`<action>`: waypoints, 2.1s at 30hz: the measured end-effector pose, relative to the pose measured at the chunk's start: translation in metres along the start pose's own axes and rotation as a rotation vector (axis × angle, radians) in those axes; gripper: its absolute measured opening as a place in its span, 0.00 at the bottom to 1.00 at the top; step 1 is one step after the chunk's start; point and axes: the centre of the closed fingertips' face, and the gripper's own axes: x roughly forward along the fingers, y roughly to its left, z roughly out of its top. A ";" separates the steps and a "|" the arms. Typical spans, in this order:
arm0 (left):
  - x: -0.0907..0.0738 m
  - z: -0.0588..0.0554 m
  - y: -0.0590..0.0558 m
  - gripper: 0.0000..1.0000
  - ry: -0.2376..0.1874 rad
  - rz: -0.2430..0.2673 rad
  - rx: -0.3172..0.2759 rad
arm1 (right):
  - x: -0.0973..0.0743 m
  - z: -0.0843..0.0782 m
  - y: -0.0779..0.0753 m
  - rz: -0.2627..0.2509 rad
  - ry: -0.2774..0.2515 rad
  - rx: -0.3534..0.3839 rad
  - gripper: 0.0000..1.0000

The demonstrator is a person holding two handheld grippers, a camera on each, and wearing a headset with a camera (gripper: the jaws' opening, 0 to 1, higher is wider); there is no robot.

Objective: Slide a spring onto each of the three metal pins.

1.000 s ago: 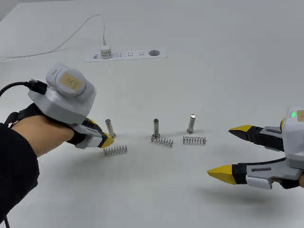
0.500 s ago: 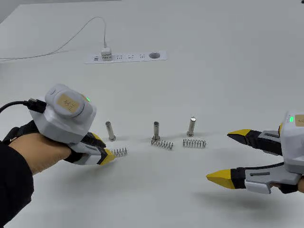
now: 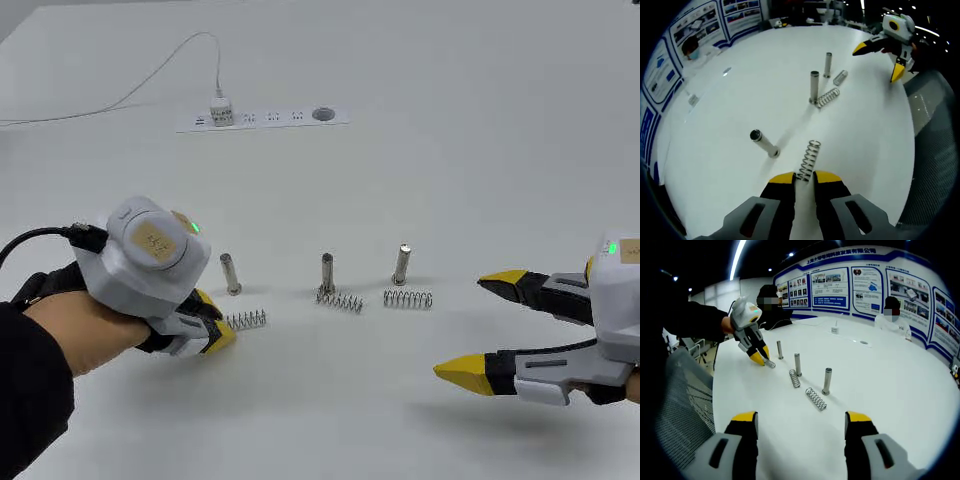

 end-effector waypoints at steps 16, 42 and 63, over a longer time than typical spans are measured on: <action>-0.006 0.003 -0.008 0.11 -0.003 0.002 0.077 | -0.006 0.006 0.000 -0.005 -0.008 -0.011 0.60; -0.017 0.017 -0.038 0.11 -0.025 -0.050 0.159 | 0.061 0.036 0.086 0.300 0.100 -0.274 0.11; -0.015 0.036 -0.071 0.11 -0.045 -0.114 0.234 | 0.099 0.040 0.104 0.340 0.157 -0.396 0.17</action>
